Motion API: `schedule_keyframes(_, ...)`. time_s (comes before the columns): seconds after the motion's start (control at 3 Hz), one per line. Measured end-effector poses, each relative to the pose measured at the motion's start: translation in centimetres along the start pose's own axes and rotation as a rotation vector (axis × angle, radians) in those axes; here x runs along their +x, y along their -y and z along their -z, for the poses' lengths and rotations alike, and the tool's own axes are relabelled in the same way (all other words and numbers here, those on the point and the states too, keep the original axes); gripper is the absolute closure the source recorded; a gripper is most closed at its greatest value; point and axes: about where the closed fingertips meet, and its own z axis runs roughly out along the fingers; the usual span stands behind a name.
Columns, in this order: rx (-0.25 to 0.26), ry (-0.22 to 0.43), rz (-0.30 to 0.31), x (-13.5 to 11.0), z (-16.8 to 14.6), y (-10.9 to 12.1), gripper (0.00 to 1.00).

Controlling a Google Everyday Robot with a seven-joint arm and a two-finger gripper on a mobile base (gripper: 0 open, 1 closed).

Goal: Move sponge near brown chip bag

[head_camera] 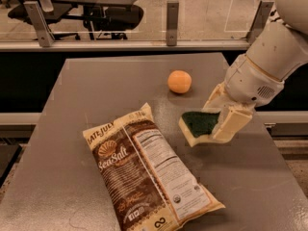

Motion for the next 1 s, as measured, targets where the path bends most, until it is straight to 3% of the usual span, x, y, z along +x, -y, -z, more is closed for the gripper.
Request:
schedule_keyframes(0.33, -0.027, 0.018, 0.022, -1.19, -0.60, -1.32, 0.51)
schedule_keyframes(0.67, -0.033, 0.029, 0.027, -1.51, -1.02, -1.95, 0.28)
schedule_keyframes(1.0, -0.021, 0.030, 0.030, -1.76, -1.05, -1.73, 0.00)
